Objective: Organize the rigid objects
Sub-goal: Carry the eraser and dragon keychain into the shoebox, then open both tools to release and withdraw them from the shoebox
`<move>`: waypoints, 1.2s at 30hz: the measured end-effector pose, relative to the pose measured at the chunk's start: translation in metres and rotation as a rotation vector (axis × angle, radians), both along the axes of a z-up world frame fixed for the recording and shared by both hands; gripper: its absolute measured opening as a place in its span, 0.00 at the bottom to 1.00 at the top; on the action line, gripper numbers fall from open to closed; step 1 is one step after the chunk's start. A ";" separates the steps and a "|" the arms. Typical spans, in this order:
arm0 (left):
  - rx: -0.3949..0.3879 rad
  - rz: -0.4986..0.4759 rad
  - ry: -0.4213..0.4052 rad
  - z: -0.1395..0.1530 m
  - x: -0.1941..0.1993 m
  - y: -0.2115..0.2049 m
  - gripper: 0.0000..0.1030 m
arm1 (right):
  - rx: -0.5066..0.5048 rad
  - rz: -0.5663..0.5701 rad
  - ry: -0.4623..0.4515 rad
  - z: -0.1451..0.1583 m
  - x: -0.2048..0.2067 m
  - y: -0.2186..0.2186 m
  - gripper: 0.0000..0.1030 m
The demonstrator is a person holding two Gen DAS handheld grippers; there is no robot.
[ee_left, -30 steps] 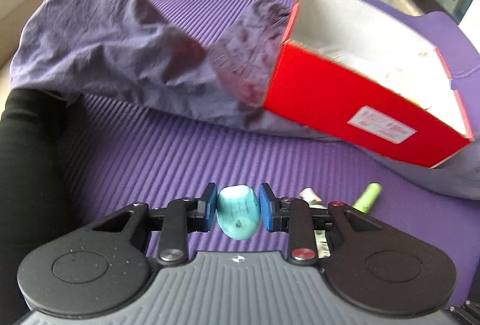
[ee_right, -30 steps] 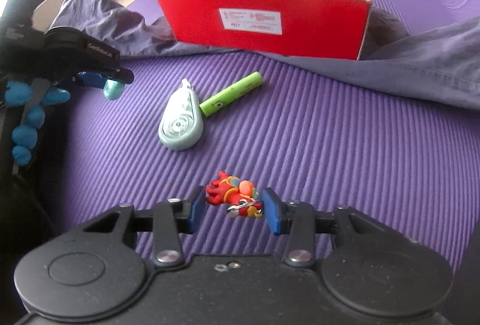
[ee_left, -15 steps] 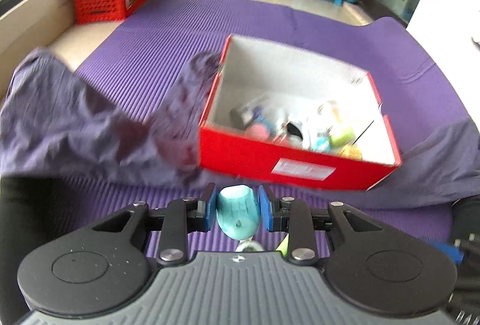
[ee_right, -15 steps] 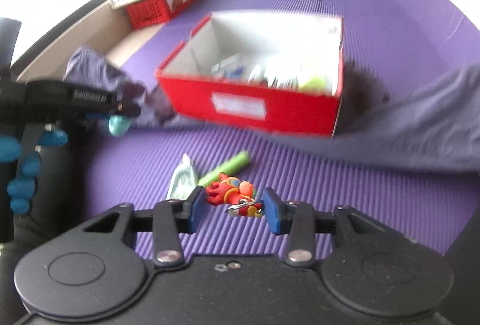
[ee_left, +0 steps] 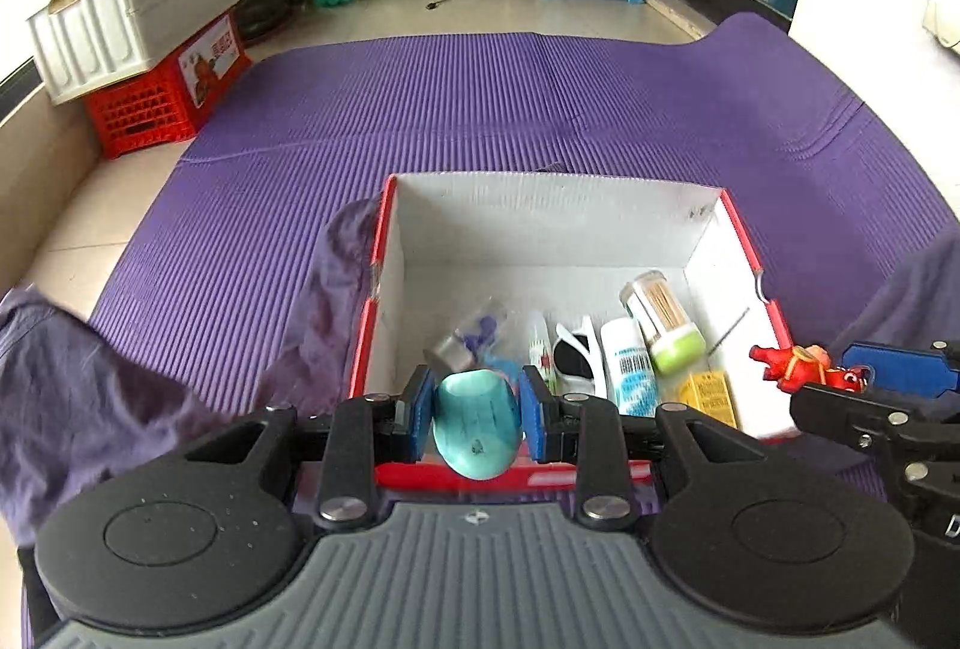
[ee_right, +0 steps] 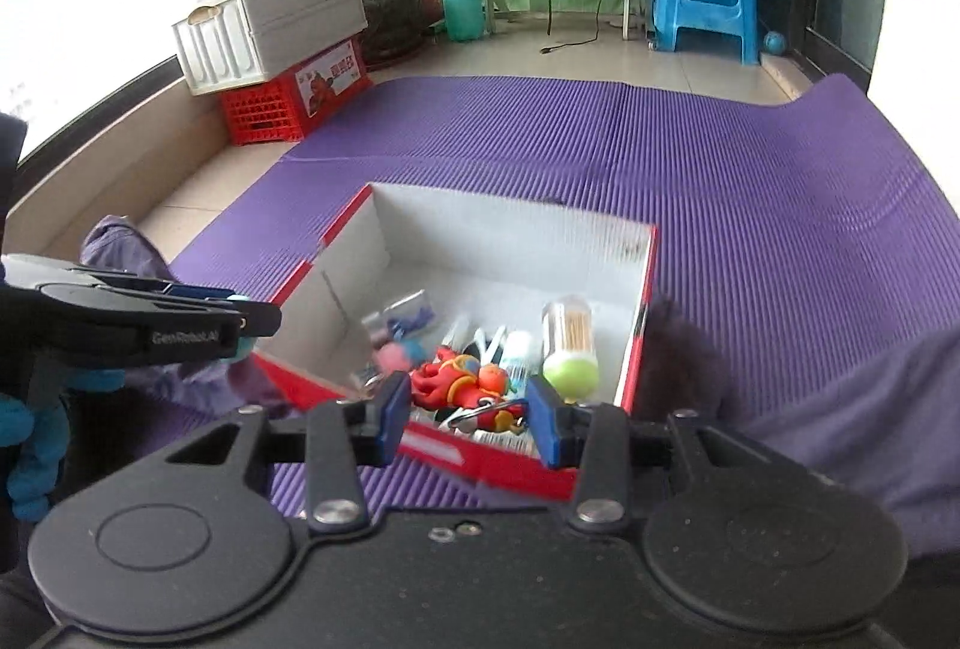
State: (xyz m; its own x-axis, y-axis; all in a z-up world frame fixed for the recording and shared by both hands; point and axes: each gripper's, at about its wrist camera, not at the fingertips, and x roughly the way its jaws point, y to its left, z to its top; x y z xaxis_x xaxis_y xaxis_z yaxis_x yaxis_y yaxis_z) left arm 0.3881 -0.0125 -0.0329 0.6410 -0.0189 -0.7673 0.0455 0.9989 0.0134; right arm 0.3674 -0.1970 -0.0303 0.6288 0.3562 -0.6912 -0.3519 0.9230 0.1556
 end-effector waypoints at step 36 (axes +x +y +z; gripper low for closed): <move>0.012 -0.098 0.248 -0.124 0.121 -0.033 0.29 | -0.157 0.011 0.143 -0.123 0.097 0.042 0.42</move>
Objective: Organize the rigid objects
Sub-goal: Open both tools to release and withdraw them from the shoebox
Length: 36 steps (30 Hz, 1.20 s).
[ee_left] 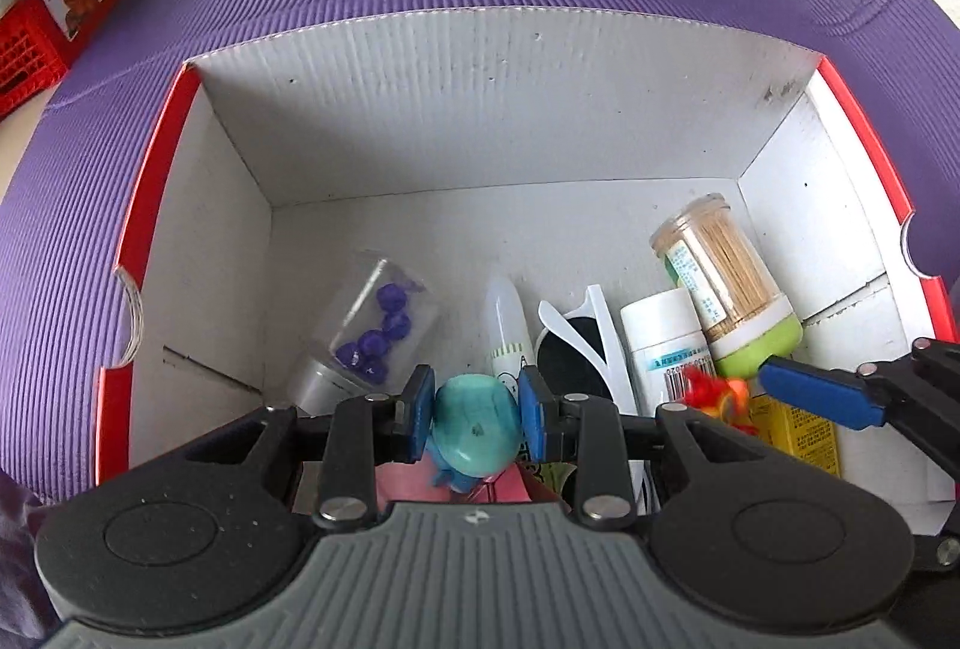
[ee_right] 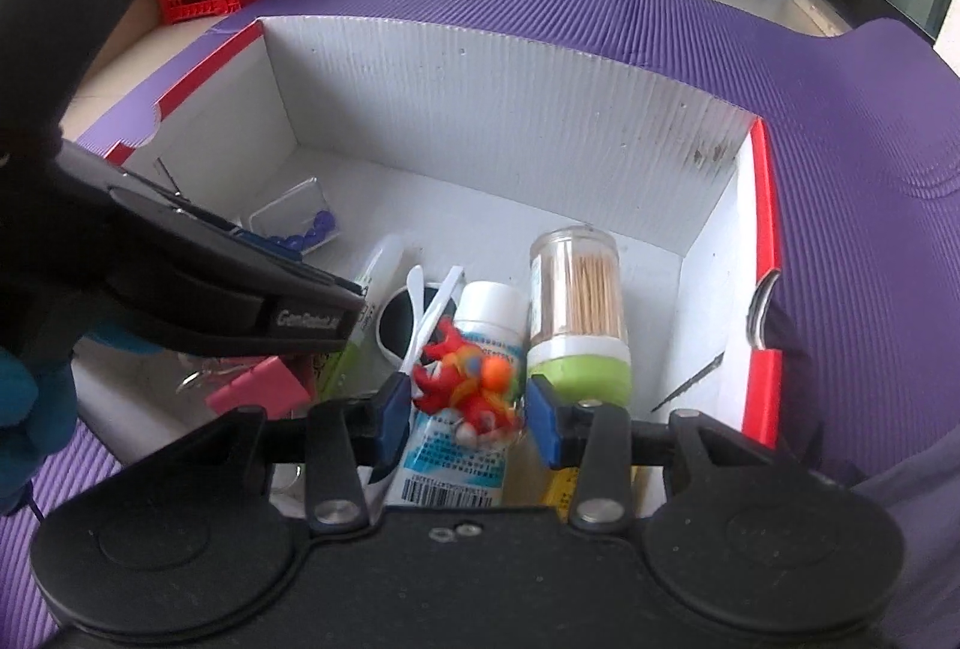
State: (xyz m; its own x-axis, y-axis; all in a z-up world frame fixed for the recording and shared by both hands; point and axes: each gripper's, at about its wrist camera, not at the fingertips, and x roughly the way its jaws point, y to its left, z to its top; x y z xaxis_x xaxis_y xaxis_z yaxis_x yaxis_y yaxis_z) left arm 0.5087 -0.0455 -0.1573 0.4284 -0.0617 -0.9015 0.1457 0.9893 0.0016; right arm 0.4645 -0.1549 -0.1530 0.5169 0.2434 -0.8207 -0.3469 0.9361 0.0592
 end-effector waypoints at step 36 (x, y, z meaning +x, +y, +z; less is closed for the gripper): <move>-0.072 0.043 -0.298 0.151 -0.194 0.022 0.56 | 0.203 0.010 -0.189 0.129 -0.146 -0.050 0.75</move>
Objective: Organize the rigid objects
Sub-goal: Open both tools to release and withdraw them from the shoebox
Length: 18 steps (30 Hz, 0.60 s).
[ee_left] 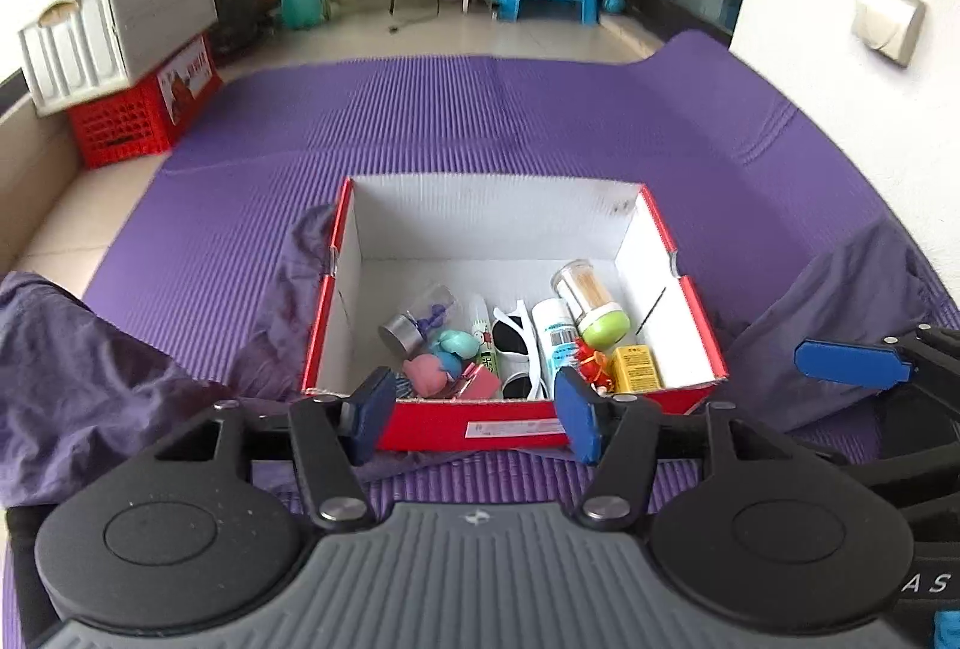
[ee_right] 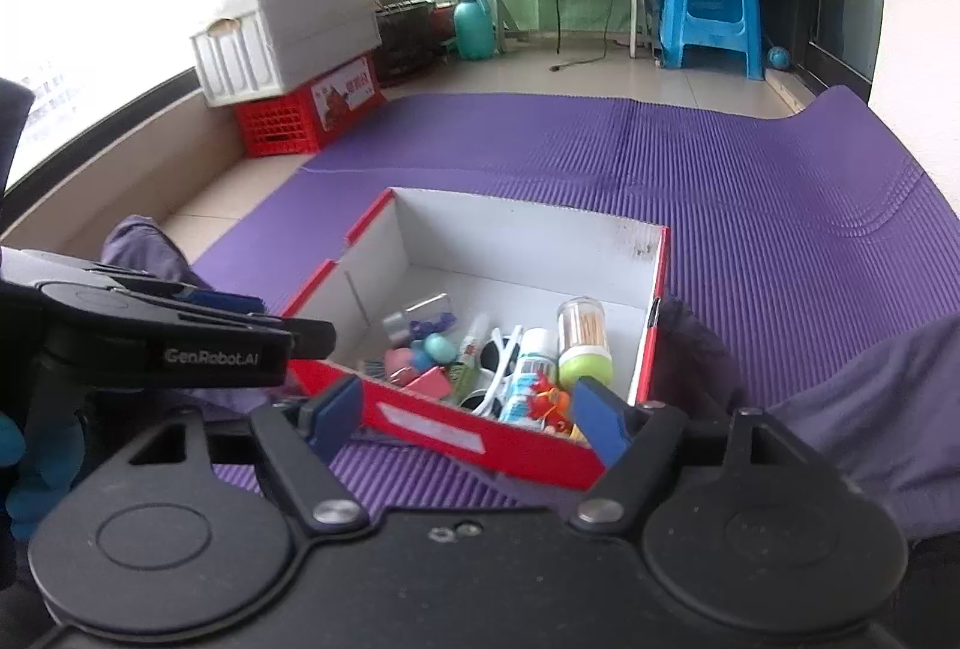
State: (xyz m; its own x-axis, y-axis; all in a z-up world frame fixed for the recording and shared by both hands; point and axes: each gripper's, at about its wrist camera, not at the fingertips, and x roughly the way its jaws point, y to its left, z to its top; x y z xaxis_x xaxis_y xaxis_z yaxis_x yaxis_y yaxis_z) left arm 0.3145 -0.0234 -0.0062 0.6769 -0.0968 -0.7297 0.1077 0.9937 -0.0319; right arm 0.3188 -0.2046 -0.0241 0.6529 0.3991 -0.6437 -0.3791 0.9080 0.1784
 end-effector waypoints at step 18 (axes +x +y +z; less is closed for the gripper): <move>-0.066 0.058 -0.034 0.013 -0.079 0.012 0.78 | 0.069 0.032 -0.031 0.017 -0.076 -0.017 0.90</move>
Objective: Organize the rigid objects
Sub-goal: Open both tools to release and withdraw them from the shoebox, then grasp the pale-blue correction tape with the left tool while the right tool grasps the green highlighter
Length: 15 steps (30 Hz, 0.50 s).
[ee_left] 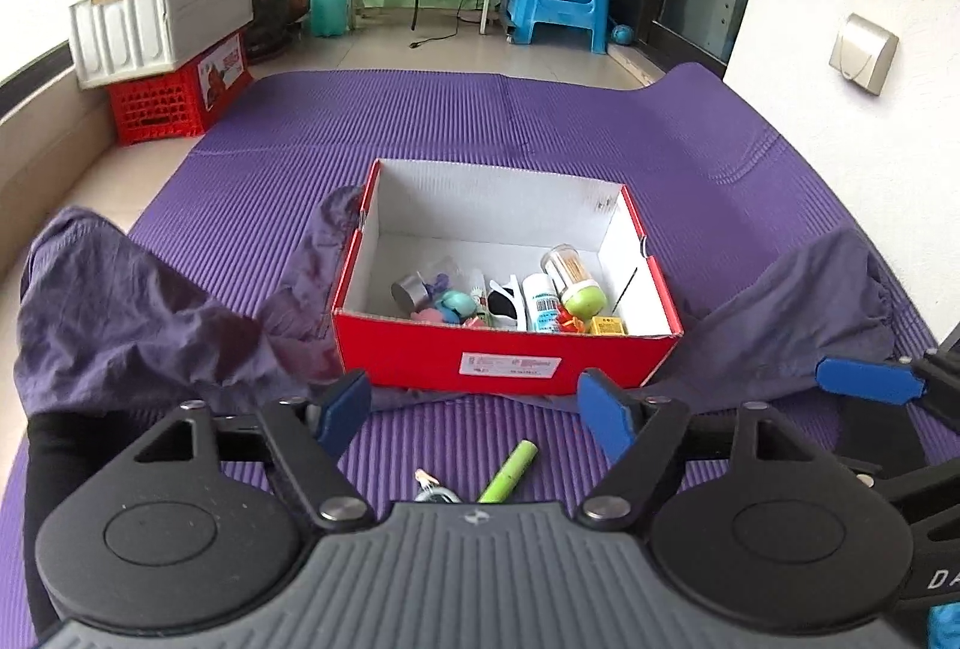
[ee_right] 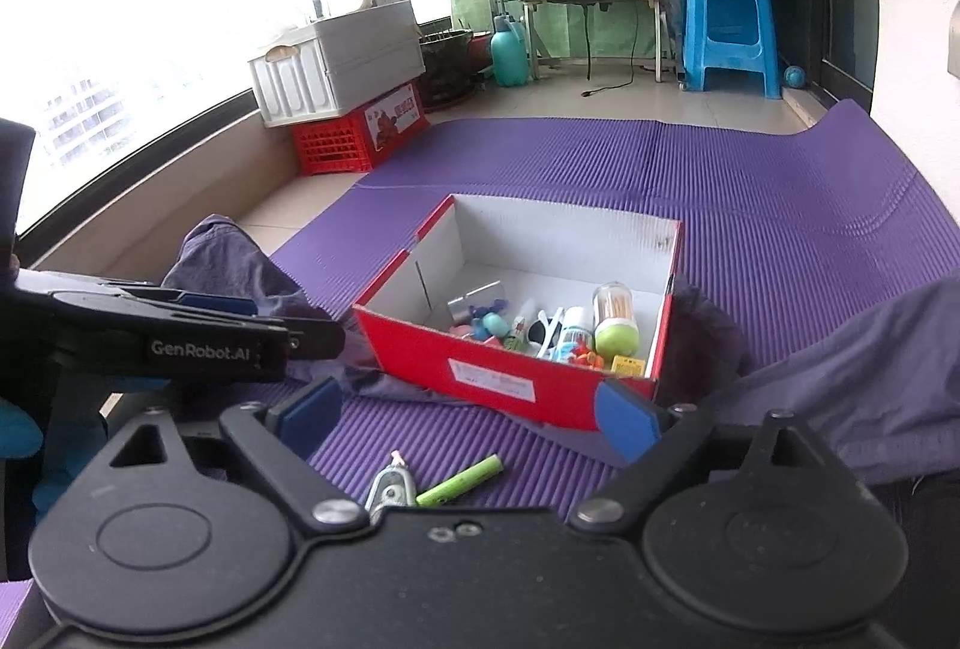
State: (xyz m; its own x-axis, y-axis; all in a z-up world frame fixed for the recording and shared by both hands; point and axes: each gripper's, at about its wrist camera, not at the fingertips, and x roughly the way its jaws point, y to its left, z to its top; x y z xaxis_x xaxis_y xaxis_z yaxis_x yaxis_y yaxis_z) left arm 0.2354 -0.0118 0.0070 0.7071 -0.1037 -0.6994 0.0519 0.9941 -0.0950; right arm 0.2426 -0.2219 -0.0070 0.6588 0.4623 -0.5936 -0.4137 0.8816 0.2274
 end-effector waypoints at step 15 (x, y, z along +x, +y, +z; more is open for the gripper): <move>0.021 0.056 -0.019 -0.020 -0.034 0.000 1.00 | 0.023 -0.037 0.045 -0.019 -0.016 -0.005 0.96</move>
